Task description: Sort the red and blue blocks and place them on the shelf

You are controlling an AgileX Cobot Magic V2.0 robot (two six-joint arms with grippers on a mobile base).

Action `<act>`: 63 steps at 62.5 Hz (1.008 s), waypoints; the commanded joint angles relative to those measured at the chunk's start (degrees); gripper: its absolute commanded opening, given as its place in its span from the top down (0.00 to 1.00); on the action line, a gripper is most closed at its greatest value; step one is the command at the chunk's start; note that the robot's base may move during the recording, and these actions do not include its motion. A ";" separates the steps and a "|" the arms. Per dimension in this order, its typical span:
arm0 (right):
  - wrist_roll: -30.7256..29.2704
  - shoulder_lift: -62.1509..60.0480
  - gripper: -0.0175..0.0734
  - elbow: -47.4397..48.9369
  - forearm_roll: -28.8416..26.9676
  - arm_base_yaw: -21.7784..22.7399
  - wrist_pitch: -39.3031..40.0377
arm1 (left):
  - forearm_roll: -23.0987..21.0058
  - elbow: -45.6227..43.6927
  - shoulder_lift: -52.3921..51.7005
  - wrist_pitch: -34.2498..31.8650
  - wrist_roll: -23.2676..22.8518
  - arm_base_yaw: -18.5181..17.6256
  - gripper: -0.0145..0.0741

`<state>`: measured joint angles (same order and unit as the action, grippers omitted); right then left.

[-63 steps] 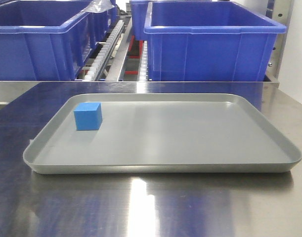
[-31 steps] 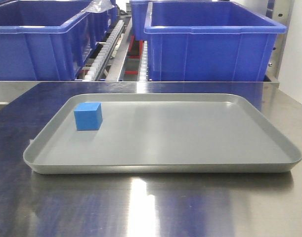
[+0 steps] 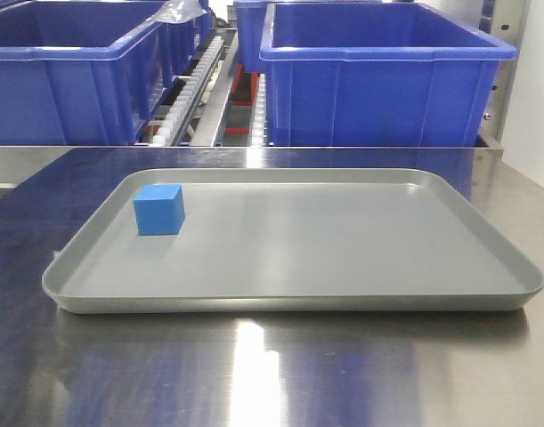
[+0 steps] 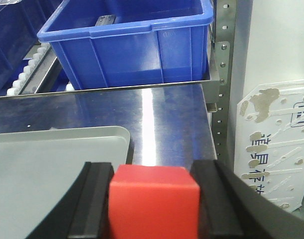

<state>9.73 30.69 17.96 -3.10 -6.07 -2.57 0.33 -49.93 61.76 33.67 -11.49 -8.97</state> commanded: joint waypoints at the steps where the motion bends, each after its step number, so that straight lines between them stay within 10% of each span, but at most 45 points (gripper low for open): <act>1: -0.05 -0.04 0.75 1.69 0.64 0.40 5.20 | -1.04 -1.85 0.88 -1.53 0.21 -0.41 0.35; 9: -0.05 -0.04 0.75 1.69 0.64 0.40 5.20 | -4.89 -1.85 4.05 1.56 0.21 -0.41 0.18; 63: -0.05 -0.04 0.75 1.69 0.64 0.40 5.20 | -10.74 -20.72 27.16 0.21 -1.99 -20.51 0.19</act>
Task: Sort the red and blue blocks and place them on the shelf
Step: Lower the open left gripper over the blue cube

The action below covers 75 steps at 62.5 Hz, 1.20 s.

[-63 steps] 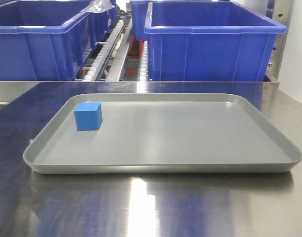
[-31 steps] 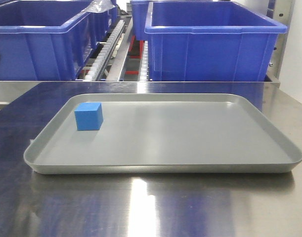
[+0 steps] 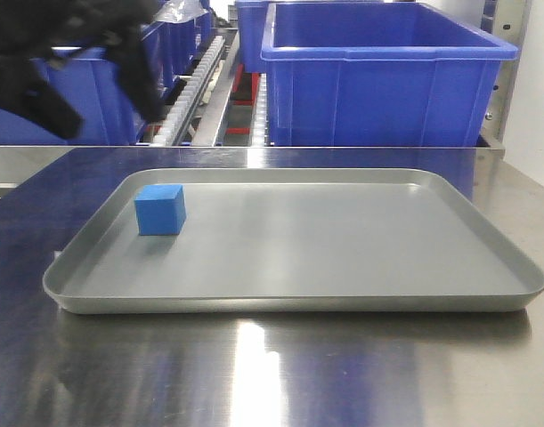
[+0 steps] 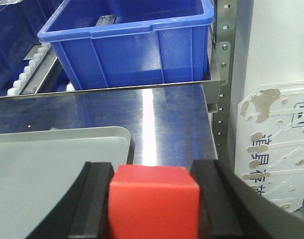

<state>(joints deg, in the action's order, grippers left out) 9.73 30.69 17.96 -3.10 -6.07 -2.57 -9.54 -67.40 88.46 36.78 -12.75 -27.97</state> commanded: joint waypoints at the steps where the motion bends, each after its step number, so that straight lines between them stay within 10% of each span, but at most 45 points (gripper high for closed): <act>1: -0.05 -0.04 0.75 1.69 0.64 0.40 5.20 | -0.87 -3.41 0.85 -2.90 -0.73 -1.79 0.19; 75: -0.05 -0.04 0.75 1.69 0.64 0.40 5.20 | 4.33 -4.43 9.71 -5.46 -5.27 -3.46 0.19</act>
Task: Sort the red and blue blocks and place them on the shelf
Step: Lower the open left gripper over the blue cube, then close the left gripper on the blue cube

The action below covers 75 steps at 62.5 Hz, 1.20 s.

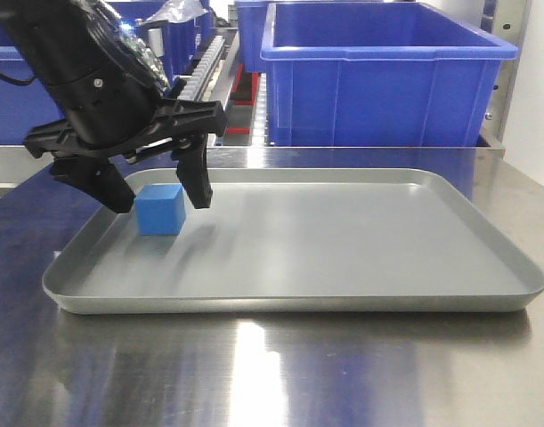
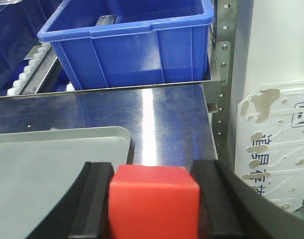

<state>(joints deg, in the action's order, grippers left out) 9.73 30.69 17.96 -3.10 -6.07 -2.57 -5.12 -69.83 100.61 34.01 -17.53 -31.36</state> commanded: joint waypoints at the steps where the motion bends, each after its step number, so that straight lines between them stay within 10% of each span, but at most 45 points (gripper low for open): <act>1: -0.05 -0.04 0.75 1.69 0.64 0.40 5.20 | -0.09 -2.00 -2.44 -2.69 -0.50 0.05 0.19; 45: -0.05 -0.04 0.75 1.69 0.64 0.40 5.20 | -0.09 -2.00 -0.46 -2.79 -0.50 0.06 0.21; 68: -0.05 -0.04 0.75 1.69 0.64 0.40 5.20 | 0.29 -2.00 -0.79 0.06 -0.50 0.06 0.71; 75: -0.05 -0.04 0.75 1.69 0.64 0.40 5.20 | 2.13 -2.00 -2.01 0.89 -0.50 0.06 0.70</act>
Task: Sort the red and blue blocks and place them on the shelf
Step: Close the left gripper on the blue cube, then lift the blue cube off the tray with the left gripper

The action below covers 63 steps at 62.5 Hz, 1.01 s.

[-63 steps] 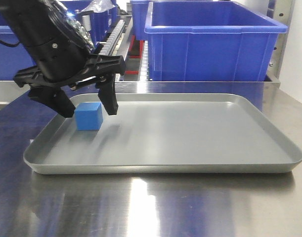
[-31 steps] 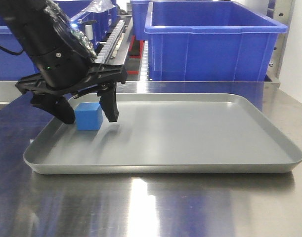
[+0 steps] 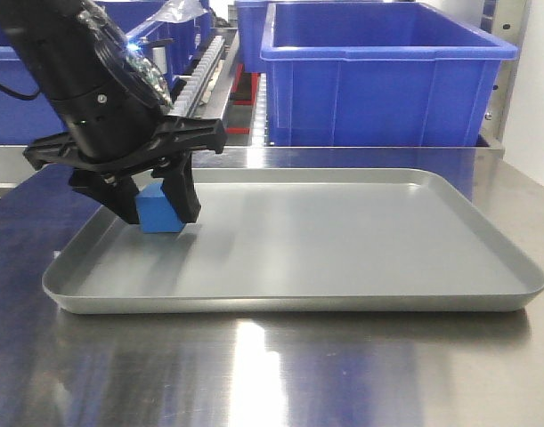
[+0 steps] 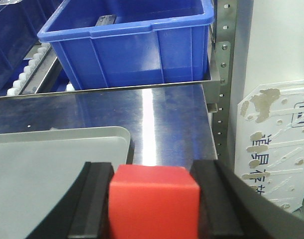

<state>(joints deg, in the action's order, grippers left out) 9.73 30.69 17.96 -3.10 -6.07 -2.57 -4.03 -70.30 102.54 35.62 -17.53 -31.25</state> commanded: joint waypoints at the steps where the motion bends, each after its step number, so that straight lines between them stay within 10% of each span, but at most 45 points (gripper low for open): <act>1: -0.05 -0.04 0.75 1.69 0.64 0.40 5.20 | 1.43 -1.53 -4.33 -0.56 -0.50 -0.05 0.70; 36: -0.05 -0.04 0.75 1.69 0.64 0.40 5.20 | 8.73 1.91 -27.56 3.96 -0.50 12.38 0.70; 63: -0.05 -0.04 0.75 1.69 0.64 0.40 5.20 | 8.61 26.47 -54.01 -4.31 -0.50 22.17 0.70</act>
<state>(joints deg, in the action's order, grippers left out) 9.73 30.69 17.96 -3.10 -6.07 -2.57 4.56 -46.52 53.30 36.82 -17.53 -9.47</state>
